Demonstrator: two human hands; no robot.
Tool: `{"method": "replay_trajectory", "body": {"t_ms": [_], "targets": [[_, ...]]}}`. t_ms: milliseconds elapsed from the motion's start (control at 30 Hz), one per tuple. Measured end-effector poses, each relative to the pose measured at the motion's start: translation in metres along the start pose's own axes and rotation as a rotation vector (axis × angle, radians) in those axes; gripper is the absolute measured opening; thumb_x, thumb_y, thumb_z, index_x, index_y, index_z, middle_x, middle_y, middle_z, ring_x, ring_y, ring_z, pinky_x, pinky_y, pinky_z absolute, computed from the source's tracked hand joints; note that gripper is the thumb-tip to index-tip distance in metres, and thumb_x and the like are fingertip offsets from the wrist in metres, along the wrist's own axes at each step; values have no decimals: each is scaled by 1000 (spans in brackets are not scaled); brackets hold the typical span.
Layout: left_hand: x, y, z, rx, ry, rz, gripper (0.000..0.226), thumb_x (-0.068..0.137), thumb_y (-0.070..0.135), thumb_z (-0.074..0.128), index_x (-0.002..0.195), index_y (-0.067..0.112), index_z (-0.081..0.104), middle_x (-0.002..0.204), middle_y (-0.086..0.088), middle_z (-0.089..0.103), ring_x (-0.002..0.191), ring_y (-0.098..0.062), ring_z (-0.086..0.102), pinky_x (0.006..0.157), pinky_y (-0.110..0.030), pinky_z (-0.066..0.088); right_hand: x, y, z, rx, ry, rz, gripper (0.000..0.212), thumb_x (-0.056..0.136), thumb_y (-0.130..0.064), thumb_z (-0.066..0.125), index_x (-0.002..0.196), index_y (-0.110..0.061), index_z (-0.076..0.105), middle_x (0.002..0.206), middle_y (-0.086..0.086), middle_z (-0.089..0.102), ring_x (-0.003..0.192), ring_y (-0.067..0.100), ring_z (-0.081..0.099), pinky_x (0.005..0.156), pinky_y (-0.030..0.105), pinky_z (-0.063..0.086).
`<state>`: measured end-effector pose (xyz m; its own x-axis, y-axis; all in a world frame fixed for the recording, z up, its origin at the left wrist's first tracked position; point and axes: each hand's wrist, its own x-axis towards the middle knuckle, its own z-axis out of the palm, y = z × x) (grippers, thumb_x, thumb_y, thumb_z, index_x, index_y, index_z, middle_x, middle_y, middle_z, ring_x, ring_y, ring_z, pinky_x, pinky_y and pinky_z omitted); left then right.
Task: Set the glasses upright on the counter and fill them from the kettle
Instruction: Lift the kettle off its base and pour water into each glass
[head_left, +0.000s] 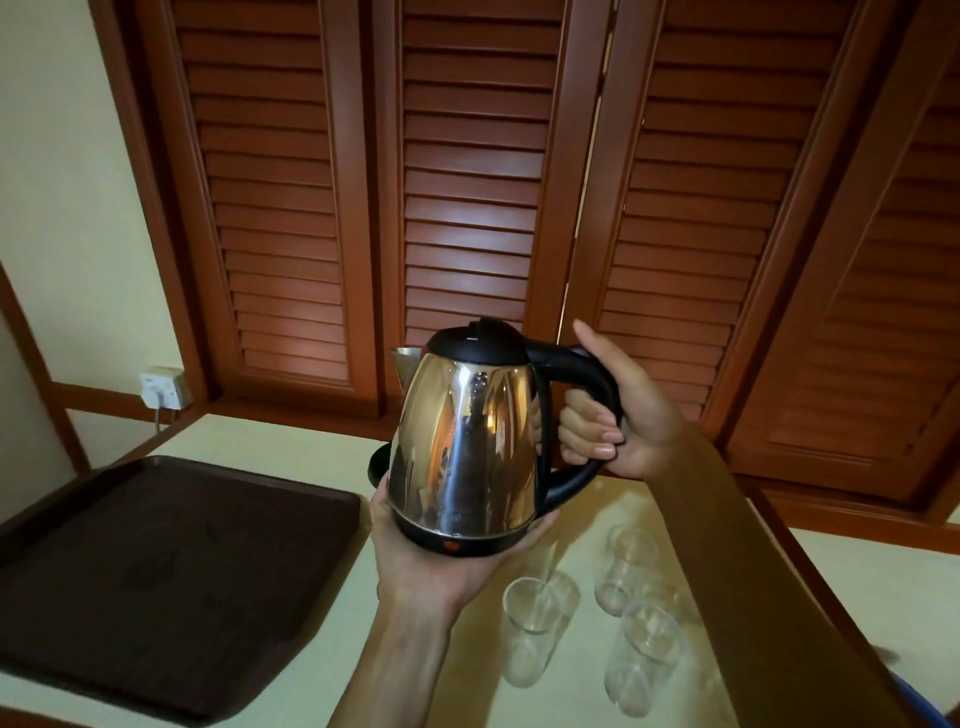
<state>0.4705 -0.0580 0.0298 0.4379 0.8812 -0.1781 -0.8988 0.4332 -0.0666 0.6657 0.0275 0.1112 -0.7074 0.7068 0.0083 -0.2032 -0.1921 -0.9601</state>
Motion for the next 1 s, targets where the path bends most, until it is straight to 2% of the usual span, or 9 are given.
{"method": "replay_trajectory", "body": {"t_ms": [133, 233, 333, 433, 533, 600, 733, 867, 1000], "targets": [[6, -4, -1, 0, -4, 3, 77, 78, 66, 64, 142, 24, 58, 143, -40, 50, 130, -69, 43, 108, -83, 24, -6, 1, -8, -27, 21, -15, 84, 100, -66, 42, 40, -8, 49, 34, 6, 43, 33, 21, 47, 50, 32, 38], [9, -6, -1, 17, -20, 3, 74, 79, 67, 64, 139, 24, 61, 142, -39, 53, 131, -67, 43, 109, -81, 25, -15, -6, -15, -97, 55, 12, 79, 90, -67, 58, 59, 5, 66, 55, 18, 60, 55, 30, 60, 68, 36, 53], [11, -10, 0, 42, -22, 11, 70, 78, 64, 64, 134, 21, 65, 138, -38, 57, 130, -65, 46, 110, -79, 27, -23, -9, -22, -92, 31, 27, 78, 82, -70, 67, 71, 7, 73, 66, 19, 67, 66, 31, 65, 76, 38, 54], [14, -16, -1, 36, -19, -5, 78, 76, 66, 64, 140, 22, 59, 144, -38, 51, 131, -66, 43, 109, -80, 28, -21, 0, -37, -88, -100, -64, 77, 95, -69, 49, 95, 2, 79, 61, 11, 69, 63, 28, 70, 73, 36, 55], [16, -21, 0, 34, -15, -14, 81, 72, 65, 65, 141, 23, 57, 144, -39, 50, 132, -66, 42, 107, -83, 27, -19, 12, -52, -67, -222, -185, 75, 104, -64, 33, 120, -2, 73, 74, 8, 75, 69, 24, 74, 71, 34, 55], [18, -22, 1, 43, -22, -22, 80, 71, 63, 66, 140, 22, 58, 144, -39, 50, 132, -66, 43, 108, -82, 27, -20, 15, -55, -59, -165, -190, 72, 101, -65, 40, 113, -5, 77, 76, 9, 76, 69, 23, 74, 70, 33, 55], [21, -21, 1, 22, -57, -26, 79, 75, 65, 67, 142, 24, 59, 147, -36, 49, 134, -65, 42, 109, -80, 27, -23, 7, -51, -79, -6, -146, 62, 90, -63, 63, 73, -6, 75, 54, 5, 61, 60, 21, 63, 74, 38, 54], [26, -20, -2, 27, -12, 28, 74, 78, 66, 64, 137, 23, 63, 142, -37, 54, 130, -65, 46, 107, -81, 29, -25, 1, -47, -90, 44, -110, 61, 86, -62, 70, 64, -5, 67, 52, 8, 55, 63, 25, 61, 81, 44, 53], [25, -20, 0, 16, -43, 0, 81, 75, 66, 65, 142, 21, 58, 144, -38, 50, 133, -65, 43, 106, -83, 28, -21, -3, -36, -28, 77, -110, 62, 85, -62, 71, 56, -9, 56, 51, 7, 50, 53, 23, 54, 68, 38, 48]]}}
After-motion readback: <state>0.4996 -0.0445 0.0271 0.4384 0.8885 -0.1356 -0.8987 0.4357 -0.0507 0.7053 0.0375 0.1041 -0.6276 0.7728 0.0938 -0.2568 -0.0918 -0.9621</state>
